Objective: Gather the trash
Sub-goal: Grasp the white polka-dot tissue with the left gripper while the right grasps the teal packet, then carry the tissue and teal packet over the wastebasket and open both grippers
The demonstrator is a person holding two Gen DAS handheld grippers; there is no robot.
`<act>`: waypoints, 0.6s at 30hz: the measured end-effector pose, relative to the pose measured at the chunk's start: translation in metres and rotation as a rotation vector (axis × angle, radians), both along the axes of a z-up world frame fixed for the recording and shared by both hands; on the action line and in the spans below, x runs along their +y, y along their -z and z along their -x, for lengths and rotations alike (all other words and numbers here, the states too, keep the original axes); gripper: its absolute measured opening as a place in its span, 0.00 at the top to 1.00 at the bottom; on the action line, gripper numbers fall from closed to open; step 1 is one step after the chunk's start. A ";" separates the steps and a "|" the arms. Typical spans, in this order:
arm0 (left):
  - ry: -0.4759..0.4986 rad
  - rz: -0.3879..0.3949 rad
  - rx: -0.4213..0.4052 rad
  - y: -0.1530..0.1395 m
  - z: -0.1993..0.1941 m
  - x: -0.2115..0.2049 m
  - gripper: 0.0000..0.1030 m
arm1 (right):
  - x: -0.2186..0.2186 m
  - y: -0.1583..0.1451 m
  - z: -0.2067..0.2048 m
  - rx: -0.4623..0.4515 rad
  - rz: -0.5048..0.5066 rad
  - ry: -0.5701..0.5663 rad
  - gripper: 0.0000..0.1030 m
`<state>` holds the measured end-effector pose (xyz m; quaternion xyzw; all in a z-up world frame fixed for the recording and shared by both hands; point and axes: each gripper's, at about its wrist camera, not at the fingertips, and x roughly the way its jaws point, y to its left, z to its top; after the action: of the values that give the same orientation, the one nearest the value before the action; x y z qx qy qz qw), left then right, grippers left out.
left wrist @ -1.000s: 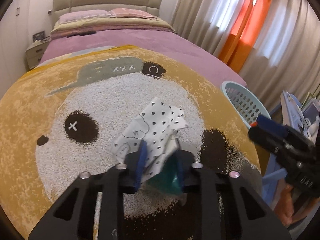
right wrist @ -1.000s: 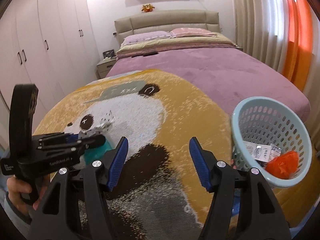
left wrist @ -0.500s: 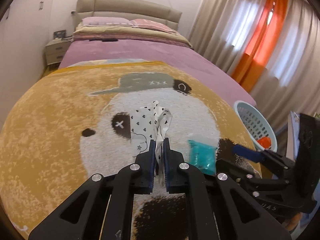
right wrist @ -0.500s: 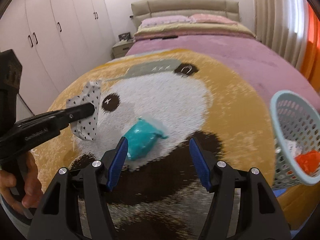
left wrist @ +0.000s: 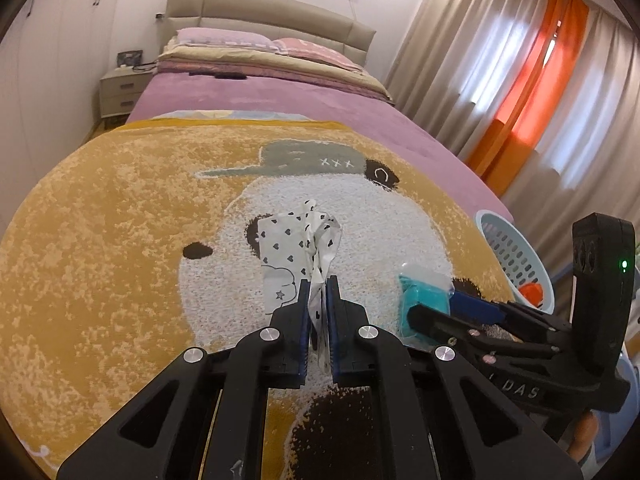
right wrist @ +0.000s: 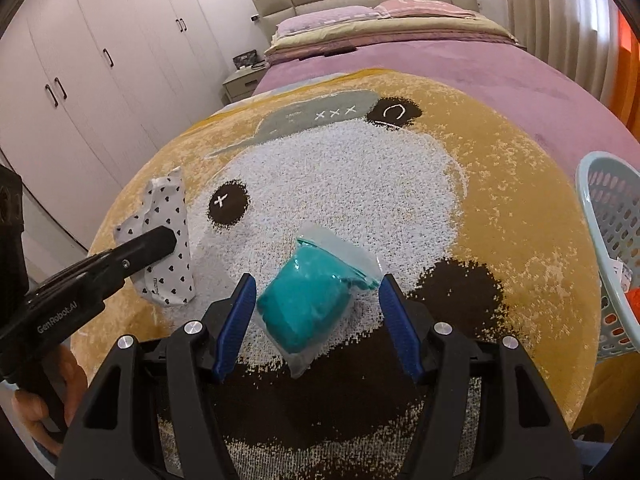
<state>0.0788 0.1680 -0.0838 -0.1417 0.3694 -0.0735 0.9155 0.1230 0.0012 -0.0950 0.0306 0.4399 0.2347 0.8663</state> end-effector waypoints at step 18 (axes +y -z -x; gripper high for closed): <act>-0.012 -0.002 -0.010 0.008 -0.004 -0.010 0.94 | 0.002 -0.003 0.003 -0.046 0.019 -0.014 0.59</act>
<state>0.0823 0.1584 -0.0913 -0.1425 0.3641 -0.0682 0.9179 0.1198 0.0032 -0.0919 0.0138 0.4221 0.2374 0.8748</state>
